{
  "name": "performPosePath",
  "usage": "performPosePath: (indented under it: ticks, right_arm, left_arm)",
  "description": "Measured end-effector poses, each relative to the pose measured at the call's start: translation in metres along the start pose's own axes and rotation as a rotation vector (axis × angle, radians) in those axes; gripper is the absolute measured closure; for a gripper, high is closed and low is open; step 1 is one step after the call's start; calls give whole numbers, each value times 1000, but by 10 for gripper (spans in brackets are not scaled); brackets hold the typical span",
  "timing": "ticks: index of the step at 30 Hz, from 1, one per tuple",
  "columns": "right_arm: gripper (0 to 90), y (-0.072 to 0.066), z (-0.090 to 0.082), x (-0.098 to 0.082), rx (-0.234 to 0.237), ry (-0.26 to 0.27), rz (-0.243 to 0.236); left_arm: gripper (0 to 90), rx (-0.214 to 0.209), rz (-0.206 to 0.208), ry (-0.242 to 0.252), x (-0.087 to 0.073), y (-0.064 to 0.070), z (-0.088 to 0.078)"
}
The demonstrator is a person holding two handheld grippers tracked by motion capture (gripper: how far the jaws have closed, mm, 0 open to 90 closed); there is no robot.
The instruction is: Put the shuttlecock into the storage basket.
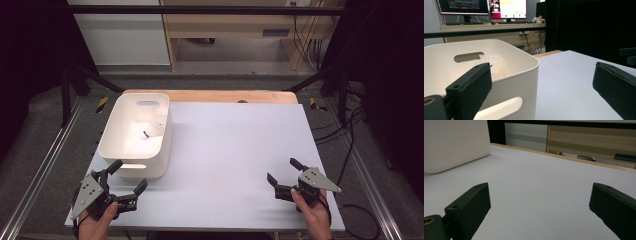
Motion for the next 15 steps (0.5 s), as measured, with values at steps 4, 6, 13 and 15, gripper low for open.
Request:
performPosePath:
  ticks: [4, 6, 13, 15]
  right_arm:
    - [38, 0, 0, 0, -3, 0, -4]
    - [38, 0, 0, 0, -3, 0, -3]
    - [38, -1, -1, 0, 0, 1, -5]
    - [38, -1, 0, 0, 2, 1, -3]
  left_arm:
    - [21, 5, -14, -5, -9, -4, -1]
    - [21, 5, -14, -7, -12, -4, -1]
    - [20, 6, -22, -7, -21, -7, -1]
    - [21, 10, -33, -7, -24, -9, 0]
Point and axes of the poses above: each handheld gripper's, and its own axes: z roughly forward along the jaws, x roughly out of its top, y roughly to its right, the point moved 6 cm from there along z, roughly forward along the jaws, and after that the axes turned 2 degrees about x, right-handed, at the moved point
